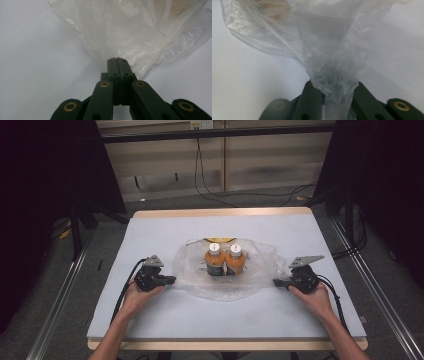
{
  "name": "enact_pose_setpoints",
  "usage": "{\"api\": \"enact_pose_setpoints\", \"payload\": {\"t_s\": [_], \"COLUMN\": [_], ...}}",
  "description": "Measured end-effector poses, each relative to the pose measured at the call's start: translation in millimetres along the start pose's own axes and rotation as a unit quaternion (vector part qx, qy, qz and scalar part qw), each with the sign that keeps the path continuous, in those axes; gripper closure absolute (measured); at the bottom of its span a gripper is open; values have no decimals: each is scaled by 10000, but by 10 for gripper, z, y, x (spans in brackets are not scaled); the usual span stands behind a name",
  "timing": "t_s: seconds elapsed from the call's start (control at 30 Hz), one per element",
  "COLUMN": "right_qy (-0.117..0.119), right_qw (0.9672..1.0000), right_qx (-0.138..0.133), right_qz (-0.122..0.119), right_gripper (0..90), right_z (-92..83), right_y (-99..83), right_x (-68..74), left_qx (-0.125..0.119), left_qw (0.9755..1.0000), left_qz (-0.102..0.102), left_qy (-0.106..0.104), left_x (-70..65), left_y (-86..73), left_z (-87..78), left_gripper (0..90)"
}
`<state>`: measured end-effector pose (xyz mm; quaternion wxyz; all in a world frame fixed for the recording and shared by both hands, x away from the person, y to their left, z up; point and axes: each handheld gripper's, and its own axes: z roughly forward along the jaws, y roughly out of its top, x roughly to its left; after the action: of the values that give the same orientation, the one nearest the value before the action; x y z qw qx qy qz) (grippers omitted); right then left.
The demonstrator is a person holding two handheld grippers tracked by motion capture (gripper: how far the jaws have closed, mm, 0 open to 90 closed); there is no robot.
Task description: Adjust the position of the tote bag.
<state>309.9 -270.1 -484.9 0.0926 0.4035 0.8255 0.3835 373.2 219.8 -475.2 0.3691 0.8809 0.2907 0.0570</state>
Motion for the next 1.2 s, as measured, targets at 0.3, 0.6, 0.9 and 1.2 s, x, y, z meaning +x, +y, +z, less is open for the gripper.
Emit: {"api": "enact_pose_setpoints", "payload": {"t_s": [0.3,0.6,0.9,1.2], "right_qy": [-69,-327,-348,-497], "right_qw": [9989,9948,9919,9853], "right_qx": [-420,-939,-1213,-1626], "right_qz": [207,211,126,138], "right_gripper": [524,319,295,392], "right_z": [-166,-410,-530,-713], "right_y": [-16,117,265,332], "right_x": [-33,19,129,153], "left_qx": [-1019,-1532,-1981,-1928], "left_qw": [9948,9882,9799,9795], "left_qz": [21,1,-65,-172], "left_qy": [-24,39,-212,-565], "left_x": [-3,-46,-83,-155], "left_y": [41,127,221,322], "left_z": [-253,-391,-573,-503], "left_gripper": [756,559,487,255]}}
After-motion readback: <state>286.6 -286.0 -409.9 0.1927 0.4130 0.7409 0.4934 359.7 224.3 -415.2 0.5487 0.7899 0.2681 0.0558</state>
